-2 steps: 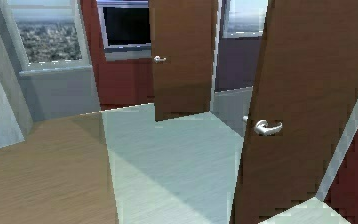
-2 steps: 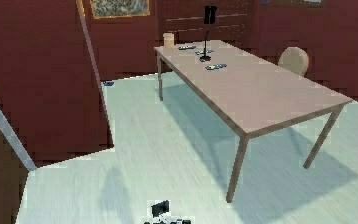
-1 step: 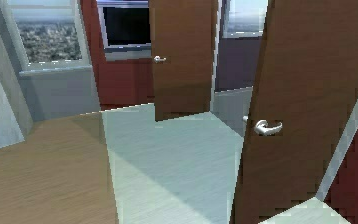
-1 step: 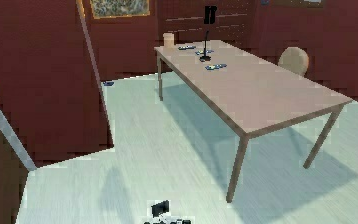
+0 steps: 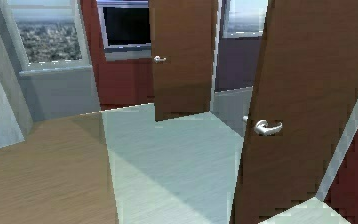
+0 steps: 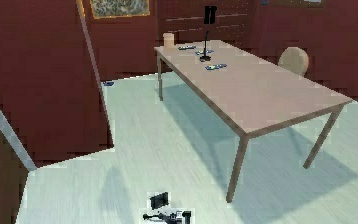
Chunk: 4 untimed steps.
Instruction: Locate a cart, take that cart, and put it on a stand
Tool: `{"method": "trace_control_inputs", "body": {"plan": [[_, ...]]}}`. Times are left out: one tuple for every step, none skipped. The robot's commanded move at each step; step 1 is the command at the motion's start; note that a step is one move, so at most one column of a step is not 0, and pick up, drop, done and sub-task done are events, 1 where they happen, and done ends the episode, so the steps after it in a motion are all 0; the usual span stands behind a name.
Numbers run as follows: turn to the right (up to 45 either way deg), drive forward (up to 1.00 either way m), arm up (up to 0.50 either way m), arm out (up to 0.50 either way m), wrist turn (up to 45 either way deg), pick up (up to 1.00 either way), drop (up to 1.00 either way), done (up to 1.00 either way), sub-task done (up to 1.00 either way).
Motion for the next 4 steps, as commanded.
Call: {"method": "trace_control_inputs", "body": {"plan": [[0.0, 0.0, 0.5, 0.0, 0.0, 0.0, 0.0, 0.0, 0.0], [0.0, 0.0, 0.5, 0.0, 0.0, 0.0, 0.0, 0.0, 0.0], [0.0, 0.0, 0.0, 0.0, -45.0, 0.0, 0.0, 0.0, 0.0], [0.0, 0.0, 0.0, 0.0, -33.0, 0.0, 0.0, 0.0, 0.0]]}}
